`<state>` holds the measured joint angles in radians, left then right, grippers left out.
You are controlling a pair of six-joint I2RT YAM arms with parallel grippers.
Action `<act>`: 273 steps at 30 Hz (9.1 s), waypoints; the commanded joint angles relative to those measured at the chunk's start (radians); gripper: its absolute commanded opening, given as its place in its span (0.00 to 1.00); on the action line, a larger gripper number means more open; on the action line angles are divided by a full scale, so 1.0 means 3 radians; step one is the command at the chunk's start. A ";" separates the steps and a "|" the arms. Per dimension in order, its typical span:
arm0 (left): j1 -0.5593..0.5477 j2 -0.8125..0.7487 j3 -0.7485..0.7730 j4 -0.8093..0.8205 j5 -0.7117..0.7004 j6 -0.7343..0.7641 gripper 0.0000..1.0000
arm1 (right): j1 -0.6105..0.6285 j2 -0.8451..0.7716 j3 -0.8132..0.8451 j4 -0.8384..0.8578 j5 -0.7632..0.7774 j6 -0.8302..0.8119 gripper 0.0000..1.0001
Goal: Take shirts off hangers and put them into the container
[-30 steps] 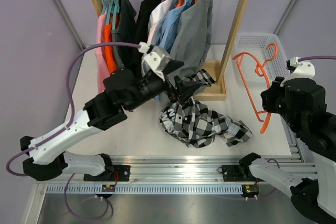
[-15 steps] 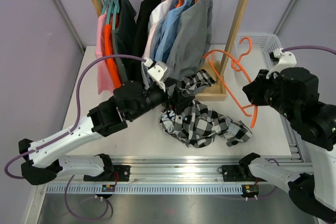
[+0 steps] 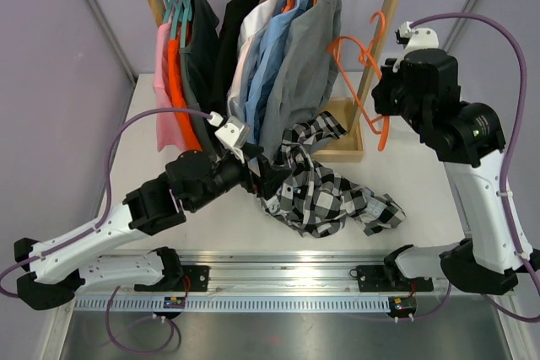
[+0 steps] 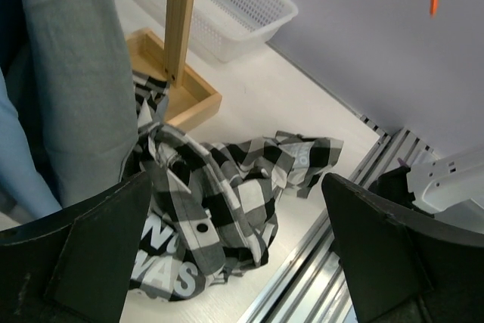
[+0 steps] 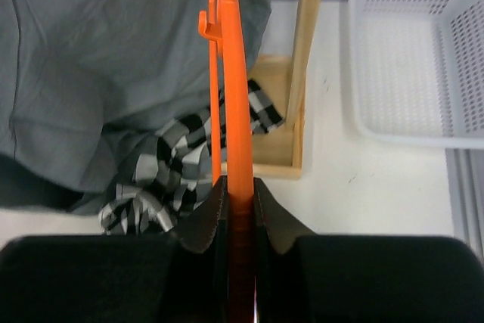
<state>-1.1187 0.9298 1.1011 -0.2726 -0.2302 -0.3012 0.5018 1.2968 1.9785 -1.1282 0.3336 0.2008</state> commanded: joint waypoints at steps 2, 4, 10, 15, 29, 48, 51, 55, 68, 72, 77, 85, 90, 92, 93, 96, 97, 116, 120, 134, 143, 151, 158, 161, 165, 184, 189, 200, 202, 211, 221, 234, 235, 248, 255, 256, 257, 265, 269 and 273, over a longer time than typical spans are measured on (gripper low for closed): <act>-0.0029 -0.0057 -0.0132 -0.0022 -0.0097 -0.0162 0.99 | -0.0001 0.0186 0.0343 0.0508 0.0499 -0.0183 0.00; -0.0034 -0.0072 -0.0147 -0.0053 -0.0097 -0.0182 0.99 | -0.0001 0.0274 0.0481 0.0575 0.0565 -0.0224 0.00; -0.0034 -0.0180 -0.0224 -0.0032 -0.0148 -0.0167 0.99 | -0.0001 0.0626 0.0884 0.0784 0.0616 -0.0480 0.00; -0.0034 -0.0231 -0.0260 -0.0027 -0.0163 -0.0187 0.99 | 0.0004 0.0954 0.1166 0.0912 0.0626 -0.0644 0.00; -0.0040 -0.0471 -0.0362 -0.0083 -0.0250 -0.0203 0.99 | -0.0001 0.1425 0.1315 0.0505 0.0836 -0.0404 0.00; -0.0034 -0.0288 -0.0291 -0.0119 -0.0357 -0.0136 0.99 | 0.0448 -0.0963 -0.2242 0.0554 0.0173 0.1053 0.99; -0.0040 -0.0190 -0.0234 -0.0129 -0.0317 -0.0162 0.99 | 0.0927 -0.0938 -0.2800 0.0856 0.0110 0.1416 0.99; -0.0034 -0.0149 -0.0219 -0.0140 -0.0291 -0.0198 0.99 | 0.1445 -0.0530 -0.2898 0.1071 0.0350 0.1601 0.99; -0.0040 -0.0486 -0.0372 -0.0288 -0.0439 -0.0320 0.99 | 0.1574 0.0928 -0.2934 0.2149 0.0330 0.1458 1.00; -0.0034 -0.0543 -0.0388 -0.0334 -0.0465 -0.0326 0.99 | 0.1574 0.1500 -0.2919 0.2359 0.0325 0.1549 0.99; -0.0040 -0.0640 -0.0418 -0.0385 -0.0526 -0.0320 0.99 | 0.1574 0.1803 -0.3102 0.2472 0.0386 0.1835 0.99; -0.0040 -0.0655 -0.0470 -0.0375 -0.0521 -0.0331 0.99 | 0.1569 0.1977 -0.3506 0.2503 0.0559 0.2439 0.45; -0.0040 -0.0615 -0.0444 -0.0375 -0.0480 -0.0336 0.99 | 0.1431 0.1840 -0.3624 0.2289 0.0652 0.2756 0.00; -0.0040 -0.0620 -0.0439 -0.0375 -0.0465 -0.0341 0.99 | 0.1431 0.1661 -0.3660 0.2044 0.0851 0.2889 0.00; -0.0040 -0.0614 -0.0434 -0.0375 -0.0460 -0.0346 0.99 | 0.1436 0.1407 -0.3660 0.1931 0.1024 0.3041 0.00; -0.0040 -0.0594 -0.0429 -0.0360 -0.0429 -0.0356 0.99 | 0.1436 0.0802 -0.3624 0.1349 0.1342 0.3379 0.00; -0.0040 -0.0574 -0.0424 -0.0354 -0.0409 -0.0361 0.99 | 0.1431 0.0644 -0.3553 0.0993 0.1585 0.3471 0.00; -0.0040 -0.0175 -0.0142 -0.0206 -0.0035 -0.0300 0.99 | 0.0079 -0.0880 -0.1942 0.0038 0.3455 0.2464 0.00; -0.0045 -0.0180 -0.0106 -0.0201 -0.0010 -0.0290 0.99 | -0.0720 -0.0984 -0.2193 0.2164 0.2454 0.1018 0.00; -0.0045 -0.0466 -0.0188 -0.0232 -0.0153 -0.0223 0.99 | -0.1944 0.1458 0.0879 0.2324 0.0576 0.0671 0.00; -0.0040 -0.0563 -0.0249 -0.0319 -0.0296 -0.0228 0.99 | -0.1949 0.2088 0.1764 0.3990 0.0116 0.0144 0.00; -0.0040 -0.0609 -0.0291 -0.0380 -0.0455 -0.0239 0.99 | -0.1954 0.2518 0.2407 0.4857 -0.0090 0.0077 0.00; -0.0040 -0.0563 -0.0321 -0.0380 -0.0480 -0.0279 0.99 | -0.2092 0.2559 0.1004 0.4963 0.0049 0.0281 0.00; -0.0040 -0.0619 -0.0382 -0.0426 -0.0511 -0.0341 0.99 | -0.2153 0.2809 0.0728 0.4865 0.0079 0.0393 0.00; -0.0040 -0.0747 -0.0485 -0.0477 -0.0592 -0.0423 0.99 | -0.2230 0.3203 0.0778 0.4463 0.0186 0.0517 0.00; -0.0040 -0.0707 -0.0592 -0.0395 -0.0567 -0.0520 0.99 | -0.2475 0.4186 0.1648 0.1777 0.0029 0.0916 0.93; -0.0040 -0.0701 -0.0541 -0.0395 -0.0567 -0.0505 0.99 | -0.2476 0.3569 0.0843 0.2321 -0.0008 0.0916 0.99; -0.0040 -0.0615 -0.0454 -0.0314 -0.0567 -0.0387 0.99 | -0.2343 0.0981 -0.0966 0.4105 -0.0381 0.0901 0.99; -0.0040 -0.0609 -0.0444 -0.0293 -0.0562 -0.0361 0.99 | -0.2231 0.0609 -0.0975 0.3966 -0.0330 0.0824 0.99; -0.0034 -0.0640 -0.0424 -0.0227 -0.0603 -0.0264 0.99 | -0.1361 -0.0839 -0.1788 0.3690 -0.0982 0.0430 1.00; -0.0040 -0.0620 -0.0408 -0.0145 -0.0598 -0.0239 0.99 | -0.0774 -0.0938 -0.1426 0.2826 -0.2457 0.0614 1.00; -0.0034 -0.0716 -0.0429 -0.0170 -0.0618 -0.0274 0.99 | 0.0858 0.0248 -0.0205 0.1864 -0.0732 -0.0005 0.99; -0.0034 -0.0742 -0.0449 -0.0175 -0.0633 -0.0274 0.99 | 0.0944 0.0299 -0.0168 0.1854 -0.0536 0.0005 0.99; -0.0040 -0.0916 -0.0582 -0.0191 -0.0675 -0.0310 0.99 | 0.1431 0.1133 0.0522 0.1761 0.1260 -0.0076 0.87; -0.0034 -0.1095 -0.0674 -0.0232 -0.0705 -0.0346 0.99 | 0.1451 0.1184 0.0553 0.2001 0.1751 -0.0168 0.79; -0.0040 -0.1110 -0.0699 -0.0232 -0.0705 -0.0351 0.99 | 0.1451 0.1189 0.0553 0.2012 0.1772 -0.0168 0.79; -0.0040 -0.1141 -0.0705 -0.0237 -0.0710 -0.0356 0.99 | 0.1451 0.1189 0.0548 0.2017 0.1782 -0.0168 0.79; -0.0034 -0.1202 -0.0756 -0.0288 -0.0736 -0.0412 0.99 | 0.1441 0.1271 0.0522 0.2160 0.1910 -0.0250 0.72; -0.0040 -0.1274 -0.0781 -0.0324 -0.0767 -0.0433 0.99 | 0.1395 0.1389 0.0604 0.2048 0.1910 -0.0194 0.69; -0.0040 -0.1366 -0.0827 -0.0349 -0.0782 -0.0469 0.99 | 0.1334 0.1476 0.0666 0.1864 0.1885 -0.0062 0.67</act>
<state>-1.1271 0.5415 0.8707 -0.4000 -0.4290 -0.4232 0.9211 1.7203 2.1342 -0.5465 0.8719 0.1501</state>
